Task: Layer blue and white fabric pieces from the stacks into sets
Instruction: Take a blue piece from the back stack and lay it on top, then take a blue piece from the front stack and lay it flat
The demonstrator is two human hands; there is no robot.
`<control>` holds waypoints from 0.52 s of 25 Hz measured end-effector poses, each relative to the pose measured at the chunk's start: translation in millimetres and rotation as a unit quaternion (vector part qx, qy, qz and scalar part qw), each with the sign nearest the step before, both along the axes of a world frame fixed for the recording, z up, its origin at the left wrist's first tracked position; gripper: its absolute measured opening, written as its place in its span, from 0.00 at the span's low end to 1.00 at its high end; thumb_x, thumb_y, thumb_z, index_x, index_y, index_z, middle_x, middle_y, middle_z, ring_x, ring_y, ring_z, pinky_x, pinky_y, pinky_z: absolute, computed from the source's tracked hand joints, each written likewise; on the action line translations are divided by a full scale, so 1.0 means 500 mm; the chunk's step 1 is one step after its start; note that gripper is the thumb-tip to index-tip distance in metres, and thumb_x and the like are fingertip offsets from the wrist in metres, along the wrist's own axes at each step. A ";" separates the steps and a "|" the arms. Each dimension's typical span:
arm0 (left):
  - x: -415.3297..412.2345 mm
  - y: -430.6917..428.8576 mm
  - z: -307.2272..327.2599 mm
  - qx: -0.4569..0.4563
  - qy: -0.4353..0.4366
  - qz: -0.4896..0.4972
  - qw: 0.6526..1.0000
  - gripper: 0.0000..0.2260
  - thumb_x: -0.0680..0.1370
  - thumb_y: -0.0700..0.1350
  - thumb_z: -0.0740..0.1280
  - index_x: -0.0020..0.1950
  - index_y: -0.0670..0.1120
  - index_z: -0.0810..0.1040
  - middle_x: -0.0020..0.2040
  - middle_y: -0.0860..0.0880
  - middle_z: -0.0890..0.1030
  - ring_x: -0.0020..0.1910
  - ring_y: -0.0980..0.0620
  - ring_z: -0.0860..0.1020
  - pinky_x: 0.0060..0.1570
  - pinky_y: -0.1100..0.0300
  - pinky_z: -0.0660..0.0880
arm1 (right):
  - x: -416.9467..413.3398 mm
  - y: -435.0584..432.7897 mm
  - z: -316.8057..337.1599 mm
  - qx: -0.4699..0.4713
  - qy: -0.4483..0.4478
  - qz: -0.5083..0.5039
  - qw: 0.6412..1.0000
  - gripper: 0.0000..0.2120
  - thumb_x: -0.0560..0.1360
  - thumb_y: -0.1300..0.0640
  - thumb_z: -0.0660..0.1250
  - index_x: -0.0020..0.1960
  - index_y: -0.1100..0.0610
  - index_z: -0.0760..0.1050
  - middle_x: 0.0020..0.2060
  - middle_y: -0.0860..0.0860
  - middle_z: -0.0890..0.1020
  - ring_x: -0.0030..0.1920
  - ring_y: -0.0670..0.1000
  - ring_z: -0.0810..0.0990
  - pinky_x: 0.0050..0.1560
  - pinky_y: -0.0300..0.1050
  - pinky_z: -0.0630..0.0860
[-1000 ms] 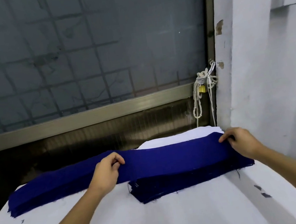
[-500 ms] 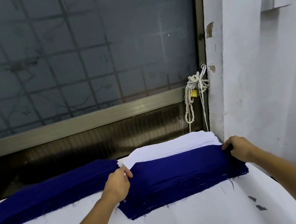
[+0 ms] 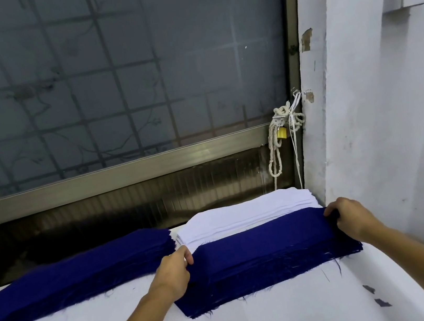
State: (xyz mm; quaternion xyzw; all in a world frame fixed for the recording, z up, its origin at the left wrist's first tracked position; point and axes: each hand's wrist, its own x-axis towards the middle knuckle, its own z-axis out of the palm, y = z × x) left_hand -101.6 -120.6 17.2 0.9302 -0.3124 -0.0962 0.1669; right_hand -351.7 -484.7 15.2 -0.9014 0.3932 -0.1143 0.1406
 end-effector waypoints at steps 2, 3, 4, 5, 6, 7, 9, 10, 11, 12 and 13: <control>0.001 0.003 -0.007 0.007 -0.014 -0.003 1.000 0.13 0.83 0.34 0.58 0.53 0.53 0.72 0.53 0.50 0.80 0.46 0.51 0.80 0.43 0.59 0.79 | -0.003 0.003 -0.007 -0.089 0.056 0.008 0.994 0.20 0.78 0.66 0.58 0.61 0.48 0.80 0.61 0.49 0.78 0.61 0.52 0.73 0.60 0.45 0.74; 0.005 0.005 -0.006 0.008 -0.021 -0.004 1.000 0.11 0.83 0.36 0.59 0.54 0.54 0.72 0.53 0.51 0.80 0.46 0.52 0.80 0.44 0.59 0.79 | -0.006 0.005 -0.008 -0.139 0.080 0.007 0.987 0.19 0.79 0.63 0.59 0.62 0.47 0.79 0.61 0.47 0.77 0.62 0.52 0.71 0.60 0.45 0.72; 0.010 0.009 -0.002 0.009 -0.029 -0.006 1.000 0.09 0.84 0.39 0.60 0.54 0.54 0.72 0.53 0.52 0.78 0.46 0.53 0.80 0.45 0.59 0.80 | -0.008 0.006 -0.009 -0.185 0.095 0.004 0.978 0.17 0.80 0.60 0.60 0.63 0.46 0.78 0.61 0.46 0.76 0.62 0.52 0.70 0.60 0.45 0.70; 0.015 0.016 0.003 0.009 -0.040 -0.007 0.999 0.07 0.84 0.42 0.61 0.55 0.54 0.73 0.54 0.52 0.77 0.47 0.53 0.79 0.47 0.58 0.81 | -0.009 0.008 -0.009 -0.221 0.100 0.000 0.970 0.16 0.80 0.58 0.60 0.62 0.45 0.78 0.61 0.46 0.75 0.62 0.51 0.69 0.60 0.45 0.69; 0.022 0.022 0.008 0.007 -0.053 -0.006 0.999 0.04 0.83 0.45 0.63 0.54 0.54 0.74 0.54 0.53 0.76 0.47 0.54 0.79 0.49 0.58 0.81 | -0.008 0.012 -0.009 -0.240 0.093 -0.005 0.966 0.15 0.80 0.57 0.60 0.62 0.45 0.77 0.60 0.46 0.74 0.61 0.51 0.69 0.59 0.44 0.68; 0.029 0.029 0.013 0.001 -0.064 -0.004 0.998 0.02 0.83 0.47 0.64 0.54 0.54 0.75 0.54 0.53 0.76 0.47 0.55 0.78 0.49 0.58 0.81 | -0.005 0.019 -0.008 -0.242 0.078 -0.006 0.967 0.13 0.80 0.56 0.60 0.61 0.45 0.77 0.59 0.45 0.74 0.61 0.51 0.69 0.59 0.44 0.68; 0.049 0.047 0.023 -0.021 -0.083 0.005 0.996 0.01 0.82 0.48 0.67 0.52 0.54 0.75 0.52 0.54 0.76 0.46 0.55 0.78 0.47 0.59 0.80 | 0.018 0.047 0.005 -0.212 0.031 0.014 0.977 0.10 0.82 0.54 0.60 0.59 0.45 0.76 0.58 0.45 0.77 0.59 0.49 0.71 0.59 0.43 0.70; 0.060 0.058 0.028 -0.034 -0.093 0.012 0.995 0.02 0.82 0.48 0.67 0.52 0.54 0.75 0.51 0.54 0.76 0.45 0.55 0.77 0.46 0.60 0.80 | 0.035 0.069 0.018 -0.192 0.000 0.028 0.981 0.07 0.82 0.54 0.61 0.57 0.45 0.76 0.55 0.44 0.78 0.58 0.48 0.73 0.58 0.42 0.72; 0.073 0.070 0.034 -0.047 -0.104 0.018 0.993 0.02 0.82 0.49 0.67 0.52 0.54 0.75 0.49 0.55 0.75 0.45 0.55 0.77 0.45 0.61 0.79 | 0.055 0.094 0.032 -0.167 -0.032 0.042 0.984 0.04 0.82 0.53 0.62 0.54 0.45 0.75 0.51 0.45 0.80 0.54 0.47 0.76 0.54 0.42 0.74; 0.087 0.084 0.039 -0.058 -0.114 0.024 0.991 0.02 0.82 0.49 0.67 0.52 0.54 0.75 0.49 0.55 0.75 0.45 0.56 0.76 0.44 0.60 0.78 | 0.079 0.120 0.047 -0.138 -0.060 0.058 0.987 0.03 0.82 0.53 0.64 0.50 0.45 0.73 0.46 0.44 0.81 0.49 0.46 0.78 0.49 0.42 0.75; 0.102 0.100 0.043 -0.068 -0.121 0.030 0.990 0.02 0.82 0.49 0.67 0.52 0.54 0.75 0.48 0.55 0.75 0.45 0.56 0.76 0.44 0.60 0.78 | 0.106 0.149 0.061 -0.109 -0.079 0.074 0.988 0.04 0.82 0.52 0.65 0.48 0.45 0.72 0.41 0.44 0.81 0.44 0.45 0.79 0.45 0.41 0.75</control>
